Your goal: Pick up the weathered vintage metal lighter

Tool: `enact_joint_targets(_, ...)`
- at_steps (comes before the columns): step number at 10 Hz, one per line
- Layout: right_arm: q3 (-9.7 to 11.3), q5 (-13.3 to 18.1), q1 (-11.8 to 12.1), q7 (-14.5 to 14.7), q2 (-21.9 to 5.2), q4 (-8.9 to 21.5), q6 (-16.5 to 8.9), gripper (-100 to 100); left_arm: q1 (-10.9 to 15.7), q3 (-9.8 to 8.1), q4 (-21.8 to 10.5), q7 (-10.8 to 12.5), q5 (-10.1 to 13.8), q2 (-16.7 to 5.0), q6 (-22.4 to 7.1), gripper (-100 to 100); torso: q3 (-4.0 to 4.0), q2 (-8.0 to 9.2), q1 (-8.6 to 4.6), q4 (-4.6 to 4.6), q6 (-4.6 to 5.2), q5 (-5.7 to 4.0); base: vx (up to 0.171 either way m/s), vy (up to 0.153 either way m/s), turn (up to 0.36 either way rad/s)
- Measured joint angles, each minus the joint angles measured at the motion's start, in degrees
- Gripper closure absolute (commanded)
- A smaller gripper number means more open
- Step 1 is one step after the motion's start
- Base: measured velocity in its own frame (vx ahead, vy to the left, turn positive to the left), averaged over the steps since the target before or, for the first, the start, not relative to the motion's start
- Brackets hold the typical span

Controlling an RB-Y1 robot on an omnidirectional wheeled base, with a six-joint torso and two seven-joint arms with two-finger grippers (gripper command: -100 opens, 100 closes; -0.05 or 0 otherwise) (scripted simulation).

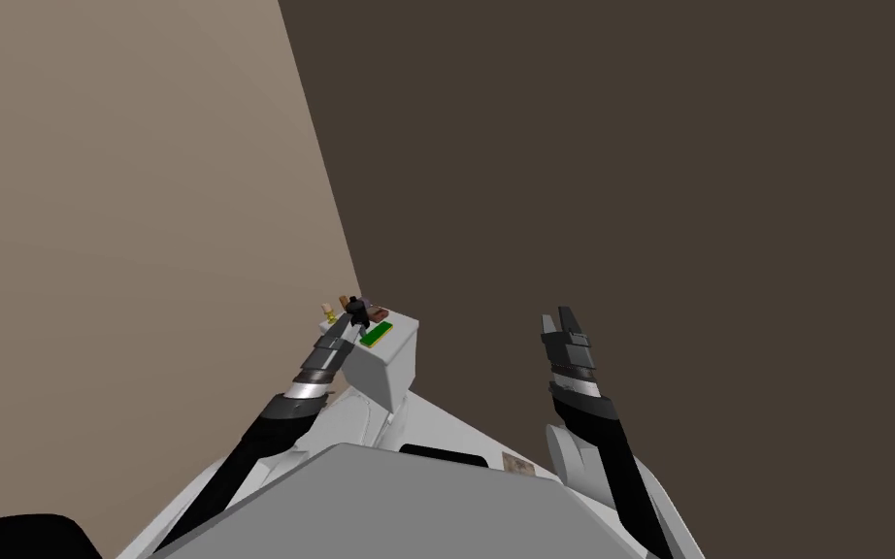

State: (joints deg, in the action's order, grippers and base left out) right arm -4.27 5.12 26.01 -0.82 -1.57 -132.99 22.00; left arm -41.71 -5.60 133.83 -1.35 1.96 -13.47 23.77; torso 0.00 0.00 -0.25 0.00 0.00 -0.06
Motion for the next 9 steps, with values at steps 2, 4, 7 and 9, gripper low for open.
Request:
enact_joint_targets(2,0.0,0.0,0.0,0.0,0.0,0.0,0.0,0,-2.55,-2.37,0.38,-0.17,1.3,-3.23,-2.08,-100,-0.03,-0.05,-0.04,-0.01,0.0,-0.01,0.016,-0.061,-0.063)
enact_joint_targets(4,0.0,0.0,0.0,0.0,0.0,0.0,0.0,0,-5.23,-3.49,1.55,-0.39,1.91,-4.85,-3.83,-100,-0.01,-0.02,0.1,0.0,0.0,0.02,0.011,-0.044,-0.083)
enact_joint_targets(7,-0.01,0.0,0.0,0.0,0.0,0.0,0.0,0,-9.81,-5.83,2.63,-0.97,3.04,-8.26,-6.92,-100,-0.03,-0.05,0.08,-0.01,-0.01,0.02,0.019,-0.046,-0.061)
enact_joint_targets(9,0.0,0.0,0.0,0.0,0.0,0.0,0.0,0,-13.46,-8.25,3.05,-0.89,4.12,-11.19,-8.72,-100,-0.03,-0.06,0.14,-0.01,0.01,0.03,0.02,-0.029,-0.067)
